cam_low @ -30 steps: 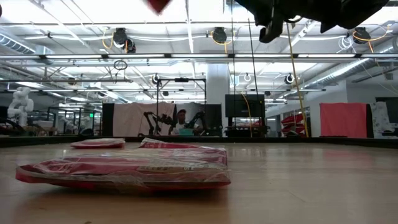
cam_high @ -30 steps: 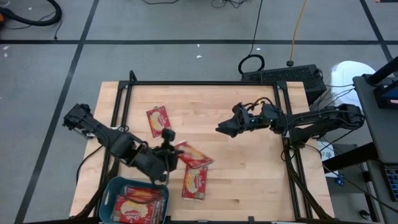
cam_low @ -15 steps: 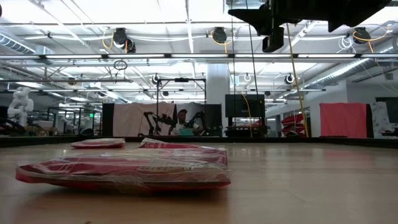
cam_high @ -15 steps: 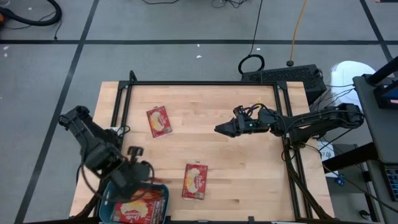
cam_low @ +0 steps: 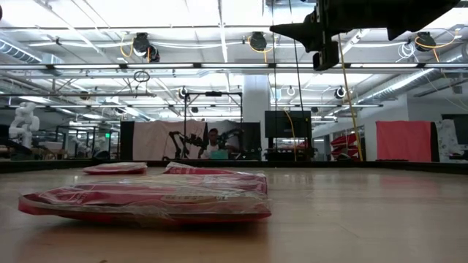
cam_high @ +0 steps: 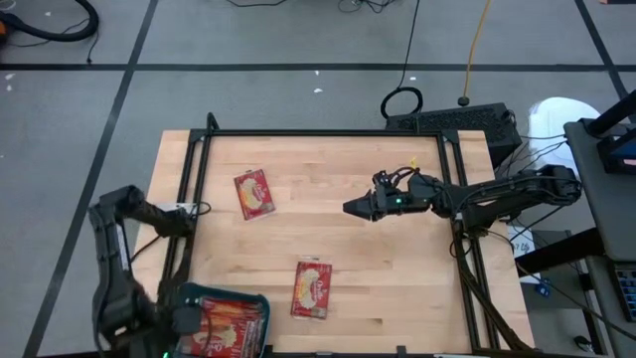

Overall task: Sort popcorn bags into baskets
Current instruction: Put the popcorn sachet into the bin

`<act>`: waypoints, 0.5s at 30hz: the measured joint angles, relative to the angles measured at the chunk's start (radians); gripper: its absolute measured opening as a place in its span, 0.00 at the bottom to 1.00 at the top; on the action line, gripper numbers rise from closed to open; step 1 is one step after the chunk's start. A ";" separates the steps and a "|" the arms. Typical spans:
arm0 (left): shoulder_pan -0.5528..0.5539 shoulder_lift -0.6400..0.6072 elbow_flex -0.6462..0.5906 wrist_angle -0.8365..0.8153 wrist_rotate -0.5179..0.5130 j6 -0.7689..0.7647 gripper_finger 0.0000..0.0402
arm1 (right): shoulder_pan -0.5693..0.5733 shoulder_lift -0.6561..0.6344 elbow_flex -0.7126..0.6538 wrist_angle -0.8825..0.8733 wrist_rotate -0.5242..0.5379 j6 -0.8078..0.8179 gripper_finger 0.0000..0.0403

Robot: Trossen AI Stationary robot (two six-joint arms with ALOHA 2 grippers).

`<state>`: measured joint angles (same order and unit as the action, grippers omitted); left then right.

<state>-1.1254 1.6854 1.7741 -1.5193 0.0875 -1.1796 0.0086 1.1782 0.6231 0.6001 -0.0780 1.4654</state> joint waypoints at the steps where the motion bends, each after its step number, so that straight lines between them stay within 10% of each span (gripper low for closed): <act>1: -0.014 0.016 0.000 0.004 0.011 -0.016 0.08 | 0.000 0.000 0.000 -0.002 0.000 0.000 0.56; 15: -0.017 0.084 -0.002 -0.055 -0.160 -0.026 0.05 | 0.000 0.000 0.000 -0.013 0.003 0.029 0.56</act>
<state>-1.1427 1.7695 1.7724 -1.5746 -0.0726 -1.2056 0.0086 1.1782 0.6231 0.5871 -0.0748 1.4948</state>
